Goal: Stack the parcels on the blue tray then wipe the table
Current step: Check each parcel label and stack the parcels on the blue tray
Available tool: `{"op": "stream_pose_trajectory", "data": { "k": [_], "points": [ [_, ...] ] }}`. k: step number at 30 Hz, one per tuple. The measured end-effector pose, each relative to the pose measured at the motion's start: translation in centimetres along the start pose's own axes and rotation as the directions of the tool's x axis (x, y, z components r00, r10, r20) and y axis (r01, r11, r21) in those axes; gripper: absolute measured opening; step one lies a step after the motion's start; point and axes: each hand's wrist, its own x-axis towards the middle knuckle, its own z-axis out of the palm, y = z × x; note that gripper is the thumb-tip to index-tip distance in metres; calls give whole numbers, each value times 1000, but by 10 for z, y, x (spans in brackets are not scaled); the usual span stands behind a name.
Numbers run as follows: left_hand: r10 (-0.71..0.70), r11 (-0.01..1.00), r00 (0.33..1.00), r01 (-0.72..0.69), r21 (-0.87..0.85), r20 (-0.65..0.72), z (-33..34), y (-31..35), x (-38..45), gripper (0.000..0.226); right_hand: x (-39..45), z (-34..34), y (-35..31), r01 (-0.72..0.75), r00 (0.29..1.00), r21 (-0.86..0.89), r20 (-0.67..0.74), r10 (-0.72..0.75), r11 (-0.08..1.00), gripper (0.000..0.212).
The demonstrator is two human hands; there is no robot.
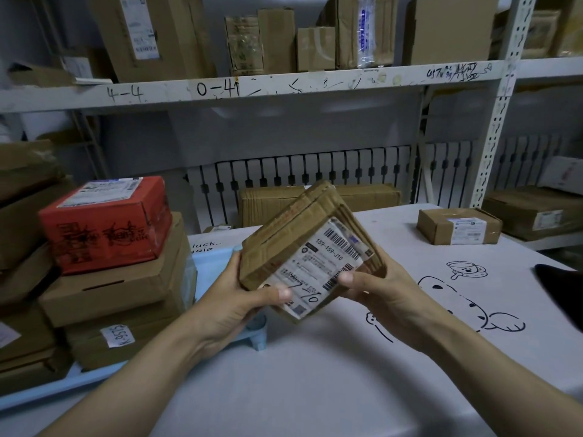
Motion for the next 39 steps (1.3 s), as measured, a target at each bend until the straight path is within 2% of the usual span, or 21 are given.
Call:
{"op": "stream_pose_trajectory", "data": {
  "k": [2, 4, 6, 7, 9, 13, 18, 20, 23, 25, 26, 29, 31, 33, 36, 39],
  "points": [
    [-15, 999, 1000, 15, 29, -2, -1, 1, -1, 88, 0, 0, 1, 20, 999, 3, -34, -20, 1000, 82],
    [-10, 996, 998, 15, 89, -65, -2, 0, 1, 106, 1, 1, 0, 49, 997, -14, -60, -50, 999, 93],
    [-7, 992, 989, 26, 125, -151, -3, 0, 3, 124, 3, 2, -3, 78, 992, -48, -92, -82, 996, 97],
    [5, 988, 984, 22, 151, -176, -2, 1, 3, 126, 4, 2, -4, 87, 990, -78, -104, -95, 993, 97],
    [45, 975, 982, -3, 222, -182, -2, 3, 4, 120, 4, 3, -5, 92, 987, -146, -119, -110, 985, 97],
    [102, 917, 989, -53, 395, -105, -1, 5, 3, 111, 1, 4, -3, 103, 989, -202, -85, -122, 974, 95],
    [209, 845, 977, -154, 512, -51, 4, 11, 3, 96, 2, 4, -2, 83, 994, -184, -59, -96, 979, 96],
    [279, 803, 959, -205, 559, -51, 4, 13, 3, 93, 2, 3, -1, 55, 995, -179, -67, -68, 982, 89],
    [405, 634, 914, -273, 724, -10, 2, 13, 3, 100, 2, 3, 0, -53, 986, -127, -166, 32, 990, 55],
    [488, 451, 871, -310, 837, 60, -1, 10, 2, 106, 0, 2, -2, -155, 968, 16, -197, 155, 988, 33],
    [528, 355, 842, -334, 873, 108, -2, 9, 1, 106, -1, 2, -3, -206, 954, 112, -197, 225, 972, 30],
    [604, 114, 751, -414, 903, 268, -5, 6, -2, 103, -2, -1, -4, -318, 907, 330, -166, 386, 889, 47],
    [615, -33, 693, -454, 890, 376, -7, 5, -3, 101, -4, -1, -3, -372, 898, 315, -115, 424, 873, 55],
    [623, -142, 627, -497, 856, 468, -8, 3, -2, 97, -6, 1, -2, -374, 912, 279, -65, 406, 885, 53],
    [612, -206, 582, -536, 819, 535, -14, -1, -2, 93, -8, 2, -3, -334, 937, 278, 0, 348, 900, 32],
    [587, -254, 570, -545, 799, 575, -20, -3, -5, 83, -6, -3, 1, -290, 957, 218, 48, 287, 932, 62]
  ]
}}
